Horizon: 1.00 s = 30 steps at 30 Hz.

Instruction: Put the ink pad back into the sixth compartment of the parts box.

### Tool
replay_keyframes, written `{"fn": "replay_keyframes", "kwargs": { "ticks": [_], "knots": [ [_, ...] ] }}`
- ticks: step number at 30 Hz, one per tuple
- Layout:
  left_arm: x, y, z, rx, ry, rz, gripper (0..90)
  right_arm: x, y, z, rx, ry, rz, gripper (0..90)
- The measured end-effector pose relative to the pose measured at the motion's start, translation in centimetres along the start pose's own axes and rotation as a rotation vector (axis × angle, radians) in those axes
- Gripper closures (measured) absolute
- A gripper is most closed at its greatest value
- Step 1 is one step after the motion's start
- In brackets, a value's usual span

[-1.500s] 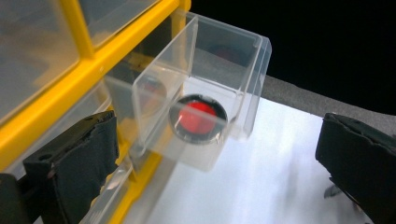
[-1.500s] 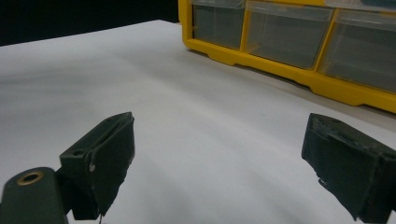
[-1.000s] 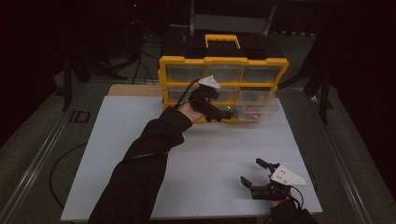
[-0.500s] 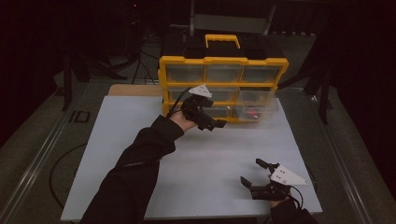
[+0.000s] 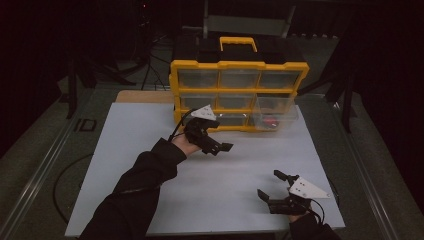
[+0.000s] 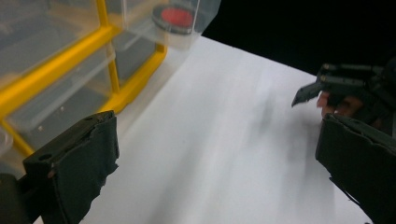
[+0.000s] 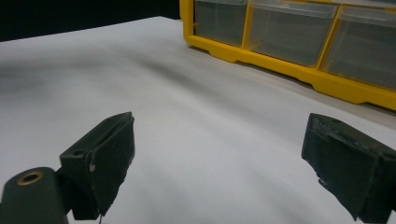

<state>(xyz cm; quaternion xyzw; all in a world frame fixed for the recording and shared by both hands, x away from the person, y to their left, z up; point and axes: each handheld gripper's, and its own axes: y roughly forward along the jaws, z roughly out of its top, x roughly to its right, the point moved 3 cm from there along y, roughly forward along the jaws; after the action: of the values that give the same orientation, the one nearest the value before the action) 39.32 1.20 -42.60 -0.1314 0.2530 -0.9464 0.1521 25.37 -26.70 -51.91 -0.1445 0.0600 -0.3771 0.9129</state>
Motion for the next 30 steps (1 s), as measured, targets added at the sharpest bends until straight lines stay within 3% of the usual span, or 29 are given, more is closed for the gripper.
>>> {"fn": "replay_keyframes", "kwargs": {
  "ticks": [12, 18, 19, 30],
  "knots": [
    [-0.5, -2.9, -4.4, -0.016, -0.029, 0.03, 0.1, -0.1, 0.0, 0.0, -0.002, -0.002, -0.001, 9.7],
    [-0.4, -4.0, -5.6, 0.0, -0.041, 0.046, 0.1, 0.0, 0.1, 0.0, -0.003, -0.006, 0.0, 9.7],
    [-0.3, -4.8, -6.6, 0.007, -0.047, 0.053, 0.1, 0.0, 0.1, 0.0, -0.004, -0.006, 0.0, 9.7],
    [0.2, -7.4, -9.5, 0.047, -0.082, 0.079, 0.1, -0.1, 0.2, 0.0, -0.007, -0.01, 0.002, 9.7]
  ]
}}
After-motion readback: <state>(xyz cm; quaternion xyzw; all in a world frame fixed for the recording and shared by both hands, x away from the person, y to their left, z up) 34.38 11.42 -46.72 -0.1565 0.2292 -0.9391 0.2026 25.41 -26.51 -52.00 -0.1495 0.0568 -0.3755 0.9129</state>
